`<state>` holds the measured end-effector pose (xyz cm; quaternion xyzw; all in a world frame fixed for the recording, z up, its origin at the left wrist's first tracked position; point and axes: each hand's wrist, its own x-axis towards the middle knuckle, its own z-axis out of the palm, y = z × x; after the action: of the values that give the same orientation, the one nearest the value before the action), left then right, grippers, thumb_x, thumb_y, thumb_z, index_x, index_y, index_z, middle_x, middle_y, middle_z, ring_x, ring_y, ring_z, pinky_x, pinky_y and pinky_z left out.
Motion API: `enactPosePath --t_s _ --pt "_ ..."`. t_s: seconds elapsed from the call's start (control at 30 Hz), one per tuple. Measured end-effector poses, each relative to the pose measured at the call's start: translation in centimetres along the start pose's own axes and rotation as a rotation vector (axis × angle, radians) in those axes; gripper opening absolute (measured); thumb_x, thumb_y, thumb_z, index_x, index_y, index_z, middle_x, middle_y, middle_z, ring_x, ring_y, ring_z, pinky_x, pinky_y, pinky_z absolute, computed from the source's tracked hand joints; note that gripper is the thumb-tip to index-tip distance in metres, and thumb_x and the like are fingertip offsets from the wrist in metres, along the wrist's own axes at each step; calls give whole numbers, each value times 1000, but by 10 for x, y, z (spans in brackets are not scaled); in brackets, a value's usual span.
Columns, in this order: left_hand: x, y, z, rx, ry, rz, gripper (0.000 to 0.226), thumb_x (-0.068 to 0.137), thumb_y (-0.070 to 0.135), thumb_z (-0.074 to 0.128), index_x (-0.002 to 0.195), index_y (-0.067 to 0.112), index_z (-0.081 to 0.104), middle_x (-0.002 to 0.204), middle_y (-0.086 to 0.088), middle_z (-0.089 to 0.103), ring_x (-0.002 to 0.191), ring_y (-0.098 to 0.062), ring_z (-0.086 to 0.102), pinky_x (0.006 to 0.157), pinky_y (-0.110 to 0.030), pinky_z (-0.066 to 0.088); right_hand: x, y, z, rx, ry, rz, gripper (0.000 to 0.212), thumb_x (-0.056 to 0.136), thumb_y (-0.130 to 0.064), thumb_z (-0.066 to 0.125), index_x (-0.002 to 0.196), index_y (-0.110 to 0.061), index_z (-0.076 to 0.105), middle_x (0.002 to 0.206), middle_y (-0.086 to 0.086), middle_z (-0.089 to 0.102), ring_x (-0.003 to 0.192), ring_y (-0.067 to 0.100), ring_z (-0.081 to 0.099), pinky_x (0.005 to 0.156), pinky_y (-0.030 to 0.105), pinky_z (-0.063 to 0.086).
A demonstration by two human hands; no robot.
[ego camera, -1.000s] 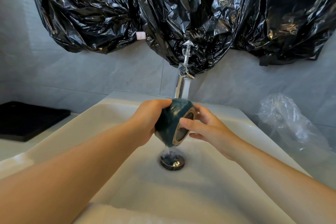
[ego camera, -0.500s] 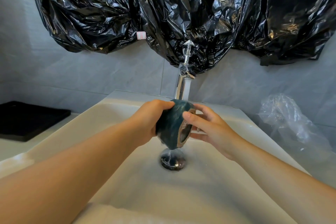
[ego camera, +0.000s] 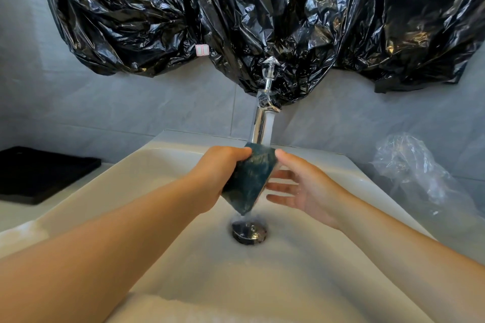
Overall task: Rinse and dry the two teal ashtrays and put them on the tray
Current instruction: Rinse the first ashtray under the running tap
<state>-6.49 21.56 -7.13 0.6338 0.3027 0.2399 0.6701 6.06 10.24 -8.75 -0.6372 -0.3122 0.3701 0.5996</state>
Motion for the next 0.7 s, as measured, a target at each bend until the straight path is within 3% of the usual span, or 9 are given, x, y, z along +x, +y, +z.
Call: enactPosePath --t_s 0.1,0.3,0.5,0.6,0.7 --pt "0 -1 -1 -74 56 -16 22 96 29 54 108 11 58 107 -12 67 103 -31 62 99 -47 48 -1 -1 2 40 -24 34 37 93 -49 52 116 -22 59 122 13 56 111 29 59 96 48 52" --pt "-6 5 -4 -312 -5 -33 22 94 26 49 99 9 62 84 -7 68 78 -24 65 74 -35 53 1 7 0 30 -174 176 76 76 -69 51 138 -25 46 131 14 59 117 34 61 99 48 51" --pt "-3 7 -7 -242 -56 -145 28 87 37 54 94 13 66 86 -7 70 85 -26 65 86 -40 52 -3 6 7 63 -238 104 61 82 -62 47 134 -29 45 129 9 63 111 28 67 95 43 54" --pt "-2 8 -9 -197 -36 -267 28 89 38 53 96 13 62 94 -8 66 93 -26 60 88 -42 48 -4 10 9 -53 -155 101 58 88 -63 43 136 -30 42 133 7 58 114 29 64 97 43 53" --pt "-2 7 -8 -267 -44 -316 27 97 32 45 96 11 62 97 -13 65 97 -33 59 90 -51 48 -3 11 10 -157 -51 78 54 90 -64 40 127 -27 51 125 5 61 111 26 63 96 40 54"
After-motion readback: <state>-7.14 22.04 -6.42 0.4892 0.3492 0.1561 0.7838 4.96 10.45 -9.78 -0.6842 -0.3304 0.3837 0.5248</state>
